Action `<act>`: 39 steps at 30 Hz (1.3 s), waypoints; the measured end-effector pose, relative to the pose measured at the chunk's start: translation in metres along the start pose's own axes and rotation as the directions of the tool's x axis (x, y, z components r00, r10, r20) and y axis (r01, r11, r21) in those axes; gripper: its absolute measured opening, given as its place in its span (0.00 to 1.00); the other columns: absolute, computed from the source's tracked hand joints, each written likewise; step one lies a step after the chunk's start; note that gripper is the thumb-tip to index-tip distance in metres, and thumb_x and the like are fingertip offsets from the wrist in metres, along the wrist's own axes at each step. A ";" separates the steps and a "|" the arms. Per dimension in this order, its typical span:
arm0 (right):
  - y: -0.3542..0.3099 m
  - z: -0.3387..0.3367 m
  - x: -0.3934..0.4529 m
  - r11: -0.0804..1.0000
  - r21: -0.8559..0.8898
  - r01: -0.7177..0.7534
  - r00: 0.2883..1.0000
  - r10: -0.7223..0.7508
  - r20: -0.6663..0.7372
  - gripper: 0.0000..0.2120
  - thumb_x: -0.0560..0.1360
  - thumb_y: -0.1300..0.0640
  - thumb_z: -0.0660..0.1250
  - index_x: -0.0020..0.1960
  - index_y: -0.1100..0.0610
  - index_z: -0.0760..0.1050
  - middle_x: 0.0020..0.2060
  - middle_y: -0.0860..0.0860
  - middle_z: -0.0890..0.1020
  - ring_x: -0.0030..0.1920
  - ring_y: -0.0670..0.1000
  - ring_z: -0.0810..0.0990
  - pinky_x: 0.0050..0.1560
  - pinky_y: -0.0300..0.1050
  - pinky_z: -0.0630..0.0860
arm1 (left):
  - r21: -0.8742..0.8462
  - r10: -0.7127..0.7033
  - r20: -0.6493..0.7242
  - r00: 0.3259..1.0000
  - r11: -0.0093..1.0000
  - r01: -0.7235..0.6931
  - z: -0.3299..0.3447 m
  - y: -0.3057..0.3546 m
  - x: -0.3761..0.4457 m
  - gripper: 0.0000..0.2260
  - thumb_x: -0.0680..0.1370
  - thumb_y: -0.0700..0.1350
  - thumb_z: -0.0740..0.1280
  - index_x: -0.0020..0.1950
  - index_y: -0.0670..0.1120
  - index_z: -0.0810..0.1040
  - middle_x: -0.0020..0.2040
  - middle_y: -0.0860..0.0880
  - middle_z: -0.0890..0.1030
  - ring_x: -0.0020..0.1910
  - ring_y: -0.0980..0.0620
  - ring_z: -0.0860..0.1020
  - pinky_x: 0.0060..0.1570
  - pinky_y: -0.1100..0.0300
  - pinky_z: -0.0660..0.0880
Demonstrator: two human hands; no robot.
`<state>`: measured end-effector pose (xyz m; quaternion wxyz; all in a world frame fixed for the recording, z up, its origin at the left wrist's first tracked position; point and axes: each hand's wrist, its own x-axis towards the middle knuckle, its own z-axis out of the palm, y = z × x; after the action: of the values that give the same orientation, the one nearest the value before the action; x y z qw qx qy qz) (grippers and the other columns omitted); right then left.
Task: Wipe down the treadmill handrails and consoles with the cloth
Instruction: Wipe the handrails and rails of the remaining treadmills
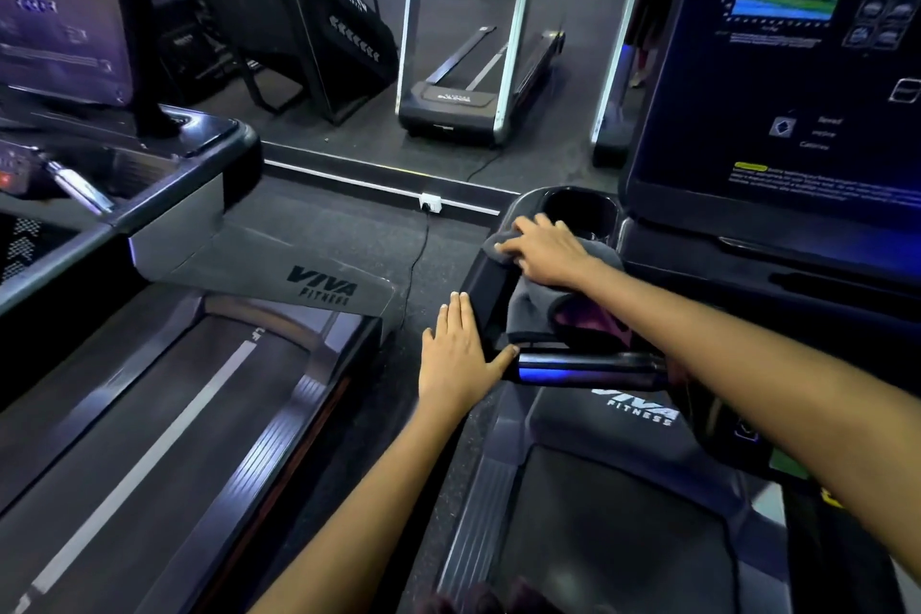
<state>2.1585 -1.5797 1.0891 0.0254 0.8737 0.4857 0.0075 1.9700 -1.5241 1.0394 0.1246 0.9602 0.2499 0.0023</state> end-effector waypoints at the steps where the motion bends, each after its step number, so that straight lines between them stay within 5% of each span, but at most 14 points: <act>1: 0.004 -0.002 0.003 0.999 0.005 -0.050 0.999 0.050 0.012 0.16 0.78 0.56 0.59 0.63 0.44 0.73 0.61 0.54 0.70 0.62 0.58 0.67 0.57 0.54 0.67 | -0.004 0.002 -0.005 1.000 1.000 -0.002 0.000 0.000 0.000 0.43 0.76 0.67 0.54 0.77 0.39 0.41 0.78 0.44 0.47 0.77 0.47 0.49 0.72 0.47 0.57; 8: -0.011 -0.020 0.042 0.977 0.016 -0.212 0.975 0.210 0.074 0.14 0.76 0.57 0.60 0.60 0.52 0.76 0.61 0.55 0.71 0.64 0.60 0.67 0.59 0.55 0.66 | -0.018 0.006 -0.009 1.000 1.000 -0.006 0.000 0.000 0.000 0.44 0.75 0.69 0.54 0.77 0.40 0.41 0.78 0.44 0.47 0.77 0.46 0.50 0.72 0.47 0.59; 14: -0.008 -0.003 0.017 0.967 -0.160 0.200 0.980 -0.197 0.033 0.18 0.77 0.54 0.59 0.66 0.43 0.71 0.62 0.51 0.70 0.62 0.55 0.67 0.57 0.53 0.66 | -0.041 0.000 -0.006 1.000 0.999 0.000 0.000 0.000 0.002 0.44 0.75 0.68 0.55 0.77 0.40 0.41 0.78 0.44 0.47 0.77 0.47 0.49 0.72 0.47 0.58; 23: 0.011 -0.011 0.061 0.982 -0.019 -0.187 0.980 0.188 0.065 0.14 0.77 0.56 0.60 0.62 0.52 0.75 0.61 0.55 0.71 0.63 0.60 0.67 0.60 0.57 0.66 | -0.040 -0.012 -0.011 1.000 0.999 0.012 0.003 -0.002 0.003 0.43 0.76 0.68 0.54 0.77 0.42 0.41 0.78 0.46 0.46 0.77 0.48 0.48 0.72 0.49 0.57; 25: 0.012 -0.013 0.071 0.993 -0.064 -0.101 0.993 0.104 0.053 0.15 0.77 0.57 0.61 0.62 0.51 0.75 0.61 0.54 0.71 0.63 0.58 0.68 0.59 0.54 0.67 | -0.043 -0.015 -0.002 1.000 0.999 0.015 0.003 -0.003 0.004 0.42 0.76 0.67 0.54 0.77 0.42 0.41 0.79 0.47 0.45 0.77 0.49 0.48 0.72 0.50 0.57; 28: 0.024 -0.019 0.072 0.948 -0.242 0.206 0.978 -0.206 0.026 0.13 0.76 0.56 0.60 0.58 0.45 0.76 0.58 0.50 0.73 0.59 0.55 0.69 0.52 0.49 0.67 | -0.032 -0.010 -0.004 1.000 0.999 0.010 0.002 -0.003 0.003 0.41 0.77 0.66 0.54 0.77 0.42 0.40 0.78 0.47 0.45 0.77 0.49 0.48 0.72 0.51 0.57; 31: 0.042 -0.024 0.069 0.878 -0.394 0.271 0.955 -0.298 -0.006 0.11 0.76 0.56 0.61 0.54 0.45 0.77 0.57 0.49 0.73 0.59 0.55 0.69 0.51 0.49 0.65 | -0.018 -0.014 -0.018 1.000 1.000 0.014 0.001 -0.001 0.002 0.40 0.77 0.65 0.54 0.77 0.42 0.41 0.79 0.47 0.46 0.77 0.48 0.49 0.71 0.52 0.57; 36: 0.028 -0.013 0.061 0.979 -0.154 0.136 0.991 -0.134 0.023 0.16 0.76 0.56 0.61 0.61 0.43 0.76 0.62 0.47 0.73 0.61 0.55 0.69 0.57 0.52 0.65 | -0.001 -0.030 -0.019 0.999 1.000 0.030 0.001 0.001 0.002 0.40 0.77 0.66 0.53 0.77 0.42 0.41 0.78 0.47 0.46 0.77 0.48 0.50 0.71 0.51 0.60; 39: 0.000 -0.006 0.040 0.962 0.016 0.273 0.955 -0.273 0.121 0.18 0.77 0.53 0.60 0.65 0.45 0.73 0.66 0.47 0.70 0.62 0.53 0.68 0.59 0.52 0.64 | -0.002 -0.034 -0.007 0.999 0.999 0.034 0.001 0.001 0.004 0.40 0.77 0.66 0.53 0.77 0.42 0.41 0.79 0.47 0.46 0.77 0.49 0.49 0.70 0.52 0.59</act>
<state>2.1797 -1.5458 1.0949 0.0562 0.7972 0.5991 -0.0490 1.9740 -1.5238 1.0386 0.1248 0.9557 0.2667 0.0038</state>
